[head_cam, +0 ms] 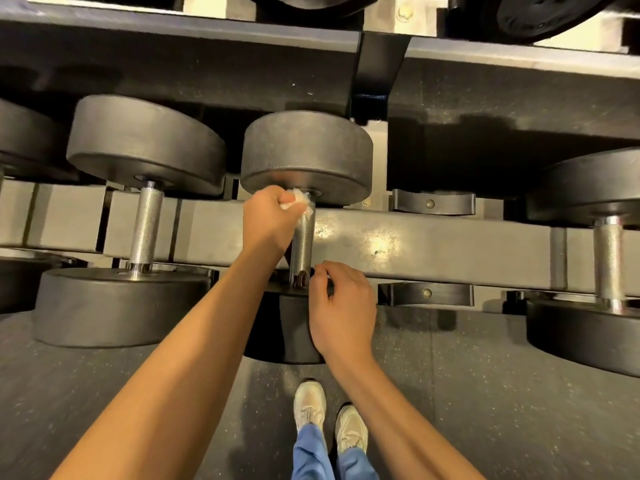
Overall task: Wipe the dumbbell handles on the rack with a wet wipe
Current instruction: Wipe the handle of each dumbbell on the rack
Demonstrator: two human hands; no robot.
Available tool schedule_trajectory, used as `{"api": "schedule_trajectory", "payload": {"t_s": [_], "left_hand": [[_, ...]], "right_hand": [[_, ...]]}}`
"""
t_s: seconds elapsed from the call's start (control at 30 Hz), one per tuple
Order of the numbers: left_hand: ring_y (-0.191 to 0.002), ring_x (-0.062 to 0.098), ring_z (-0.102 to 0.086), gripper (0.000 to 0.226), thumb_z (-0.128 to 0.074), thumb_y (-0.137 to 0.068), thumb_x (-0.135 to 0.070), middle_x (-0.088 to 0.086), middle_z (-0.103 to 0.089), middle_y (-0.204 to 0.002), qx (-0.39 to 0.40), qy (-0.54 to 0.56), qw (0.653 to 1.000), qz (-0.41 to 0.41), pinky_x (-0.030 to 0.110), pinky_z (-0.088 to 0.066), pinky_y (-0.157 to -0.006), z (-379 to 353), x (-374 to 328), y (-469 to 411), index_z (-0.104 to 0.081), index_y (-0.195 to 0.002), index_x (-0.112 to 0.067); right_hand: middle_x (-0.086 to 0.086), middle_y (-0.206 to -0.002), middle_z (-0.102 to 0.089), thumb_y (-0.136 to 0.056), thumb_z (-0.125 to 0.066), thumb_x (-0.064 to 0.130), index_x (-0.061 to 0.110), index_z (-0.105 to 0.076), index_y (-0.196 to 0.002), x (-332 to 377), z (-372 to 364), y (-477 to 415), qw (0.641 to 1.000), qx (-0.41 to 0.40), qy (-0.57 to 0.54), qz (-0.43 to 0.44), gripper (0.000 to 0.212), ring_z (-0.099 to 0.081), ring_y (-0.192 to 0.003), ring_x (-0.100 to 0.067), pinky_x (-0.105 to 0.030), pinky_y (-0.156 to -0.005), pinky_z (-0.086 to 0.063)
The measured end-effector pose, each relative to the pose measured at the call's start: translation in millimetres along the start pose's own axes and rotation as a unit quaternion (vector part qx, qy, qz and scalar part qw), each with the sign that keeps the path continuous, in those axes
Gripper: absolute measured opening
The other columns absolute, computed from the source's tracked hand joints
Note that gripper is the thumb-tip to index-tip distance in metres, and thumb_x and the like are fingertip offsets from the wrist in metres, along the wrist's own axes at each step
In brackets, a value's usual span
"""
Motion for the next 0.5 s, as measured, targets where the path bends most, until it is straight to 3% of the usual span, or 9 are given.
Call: {"api": "schedule_trajectory", "payload": {"t_s": [0.07, 0.17, 0.23, 0.33, 0.43, 0.5], "left_hand": [[-0.087, 0.01, -0.051, 0.013, -0.065, -0.089, -0.022, -0.004, -0.057, -0.094, -0.014, 0.007, 1.0, -0.011, 0.009, -0.034, -0.063, -2, -2, -1, -0.062, -0.097, -0.013], [-0.08, 0.013, -0.053, 0.014, -0.066, -0.088, -0.024, -0.002, -0.058, -0.082, 0.013, -0.036, 0.999, -0.007, 0.023, -0.04, -0.065, -3, 6, 6, -0.058, -0.081, -0.015], [-0.071, 0.015, -0.054, 0.023, -0.068, -0.084, -0.021, -0.002, -0.056, -0.07, 0.079, -0.092, 0.993, 0.009, 0.027, -0.044, -0.063, -2, 15, 12, -0.055, -0.067, -0.017], [-0.069, 0.015, -0.059, 0.02, -0.071, -0.083, -0.016, -0.001, -0.062, -0.068, 0.197, -0.159, 0.967, 0.022, 0.024, -0.049, -0.065, 0, 30, 31, -0.064, -0.064, -0.018], [-0.078, 0.019, -0.066, 0.014, -0.071, -0.083, -0.011, 0.005, -0.069, -0.077, 0.198, -0.057, 0.979, 0.003, 0.032, -0.054, -0.082, 5, 28, 45, -0.072, -0.069, -0.01], [-0.076, 0.016, -0.063, 0.016, -0.071, -0.083, -0.009, 0.003, -0.065, -0.08, 0.151, 0.012, 0.988, 0.004, 0.024, -0.052, -0.076, 9, 22, 51, -0.069, -0.068, -0.014]], "right_hand": [[0.006, -0.078, -0.065, -0.088, -0.036, 0.031, 0.017, -0.067, -0.079, -1, -1, -1, 1.0, 0.006, -0.004, 0.003, 0.035, -0.051, -0.075, -0.01, -0.033, -0.074, -0.043], [0.008, -0.077, -0.063, -0.088, -0.035, 0.033, 0.018, -0.065, -0.078, -1, -2, -1, 1.0, 0.014, 0.0, 0.008, 0.035, -0.051, -0.076, -0.01, -0.036, -0.075, -0.045], [0.007, -0.077, -0.063, -0.088, -0.035, 0.033, 0.019, -0.065, -0.079, -1, -2, -1, 1.0, 0.016, 0.003, 0.016, 0.035, -0.051, -0.075, -0.011, -0.037, -0.074, -0.045], [0.006, -0.079, -0.064, -0.088, -0.035, 0.035, 0.019, -0.066, -0.08, -1, -2, -1, 1.0, 0.022, 0.012, 0.019, 0.036, -0.052, -0.076, -0.011, -0.037, -0.074, -0.045], [0.005, -0.09, -0.068, -0.089, -0.037, 0.034, 0.02, -0.068, -0.093, 2, 0, 0, 1.0, 0.029, 0.008, 0.0, 0.035, -0.057, -0.087, -0.014, -0.037, -0.081, -0.045], [0.007, -0.106, -0.067, -0.091, -0.042, 0.032, 0.022, -0.066, -0.111, 3, 0, -2, 0.999, 0.048, -0.009, -0.011, 0.033, -0.058, -0.099, -0.014, -0.035, -0.087, -0.045]]}}
Point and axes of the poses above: each hand's wrist, its own y-axis away from the middle knuckle, its own z-axis out of the back of the hand, x = y × z, the point moved 6 cm from there along -y, towards the middle knuckle
